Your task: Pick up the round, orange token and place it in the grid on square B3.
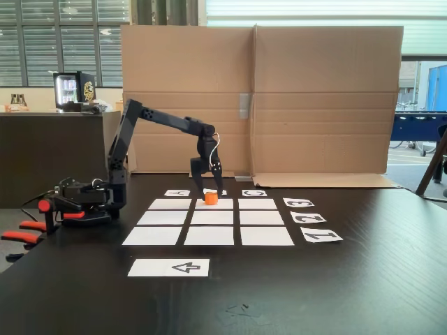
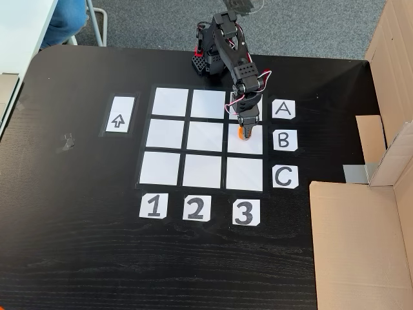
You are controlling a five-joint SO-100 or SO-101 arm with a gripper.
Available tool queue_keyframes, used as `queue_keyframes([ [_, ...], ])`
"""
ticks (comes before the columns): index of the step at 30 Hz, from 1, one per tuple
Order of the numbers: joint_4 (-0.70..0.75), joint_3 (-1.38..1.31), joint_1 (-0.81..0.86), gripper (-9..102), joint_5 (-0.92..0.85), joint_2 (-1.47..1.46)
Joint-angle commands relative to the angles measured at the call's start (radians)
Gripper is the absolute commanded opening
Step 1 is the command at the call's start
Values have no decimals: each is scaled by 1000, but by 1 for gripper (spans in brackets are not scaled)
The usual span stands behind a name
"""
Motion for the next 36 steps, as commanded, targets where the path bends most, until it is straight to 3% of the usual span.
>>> queue_keyframes([
  [1, -6, -32, -3, 22, 8, 5],
  [4, -14, -17, 6, 37, 20, 20],
  [8, -23, 14, 23, 46, 32, 46],
  [16, -198, 314, 57, 52, 21, 281],
  [23, -476, 742, 120, 54, -3, 698],
  [26, -566, 922, 213, 53, -3, 943],
  [32, -580, 1140, 518, 52, -101, 1411],
  [34, -580, 1183, 666, 47, -149, 1542],
  [36, -580, 1198, 830, 35, -175, 1643],
])
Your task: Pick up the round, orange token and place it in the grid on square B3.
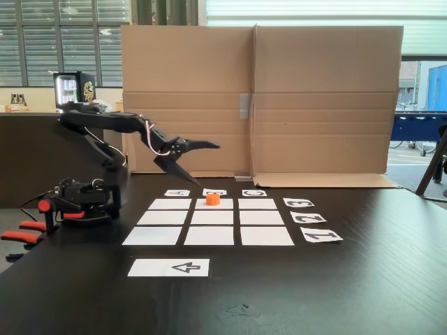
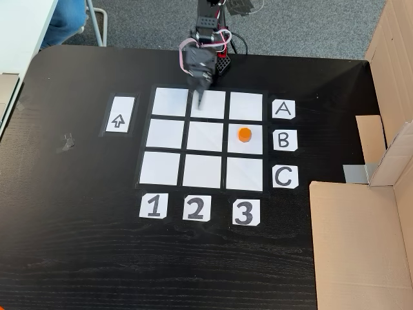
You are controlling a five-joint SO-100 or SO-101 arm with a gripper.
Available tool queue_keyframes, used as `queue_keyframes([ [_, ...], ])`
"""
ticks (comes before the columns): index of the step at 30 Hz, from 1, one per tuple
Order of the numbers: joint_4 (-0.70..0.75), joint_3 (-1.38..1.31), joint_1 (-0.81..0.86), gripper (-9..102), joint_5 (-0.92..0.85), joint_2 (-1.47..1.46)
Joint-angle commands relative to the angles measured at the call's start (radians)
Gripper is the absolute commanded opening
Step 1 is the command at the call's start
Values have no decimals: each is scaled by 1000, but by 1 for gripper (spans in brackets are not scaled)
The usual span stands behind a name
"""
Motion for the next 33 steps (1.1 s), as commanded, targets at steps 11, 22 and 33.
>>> queue_keyframes([
  [11, -54, 124, 1034, -1, -55, 454],
  [22, -18, 360, 1548, -1, -103, 684],
  [33, -15, 436, 1571, -1, -97, 699],
])
